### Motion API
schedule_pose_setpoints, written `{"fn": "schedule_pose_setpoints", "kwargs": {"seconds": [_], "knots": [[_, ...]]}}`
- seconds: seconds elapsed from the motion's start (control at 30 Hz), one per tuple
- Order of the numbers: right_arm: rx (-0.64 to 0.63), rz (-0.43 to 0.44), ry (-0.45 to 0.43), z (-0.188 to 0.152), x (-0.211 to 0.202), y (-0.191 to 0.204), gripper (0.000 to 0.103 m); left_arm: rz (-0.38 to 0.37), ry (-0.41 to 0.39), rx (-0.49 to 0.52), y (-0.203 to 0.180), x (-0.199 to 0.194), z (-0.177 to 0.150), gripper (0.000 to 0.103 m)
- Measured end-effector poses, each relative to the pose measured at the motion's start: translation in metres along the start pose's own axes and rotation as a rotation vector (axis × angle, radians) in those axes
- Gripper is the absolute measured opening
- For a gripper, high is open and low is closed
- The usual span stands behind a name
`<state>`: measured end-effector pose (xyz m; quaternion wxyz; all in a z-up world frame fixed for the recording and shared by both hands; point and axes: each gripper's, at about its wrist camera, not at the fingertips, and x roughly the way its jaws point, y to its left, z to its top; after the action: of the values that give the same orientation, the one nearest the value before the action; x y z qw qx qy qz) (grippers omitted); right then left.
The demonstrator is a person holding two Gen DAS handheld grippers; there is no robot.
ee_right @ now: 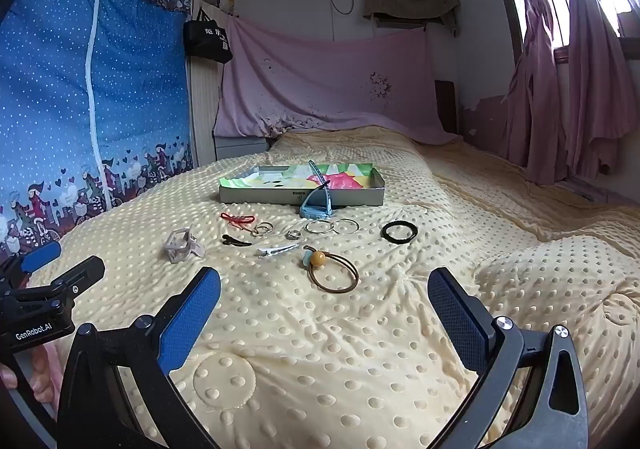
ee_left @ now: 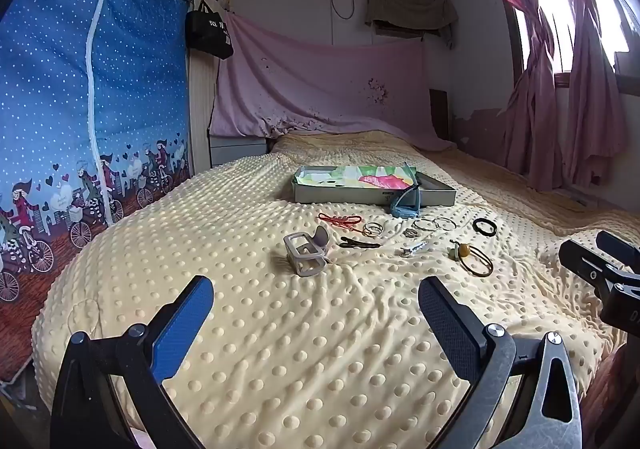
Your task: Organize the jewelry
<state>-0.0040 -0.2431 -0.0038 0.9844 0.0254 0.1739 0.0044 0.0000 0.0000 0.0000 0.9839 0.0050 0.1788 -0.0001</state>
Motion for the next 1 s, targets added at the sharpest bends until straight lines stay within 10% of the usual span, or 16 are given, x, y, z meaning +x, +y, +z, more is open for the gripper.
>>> {"fn": "schedule_pose_setpoints", "kwargs": {"seconds": [1.0], "knots": [[0.002, 0.009, 0.001, -0.0005, 0.0008, -0.0011, 0.102, -0.009, 0.009, 0.0, -0.0037, 0.0046, -0.0014, 0.103]]}}
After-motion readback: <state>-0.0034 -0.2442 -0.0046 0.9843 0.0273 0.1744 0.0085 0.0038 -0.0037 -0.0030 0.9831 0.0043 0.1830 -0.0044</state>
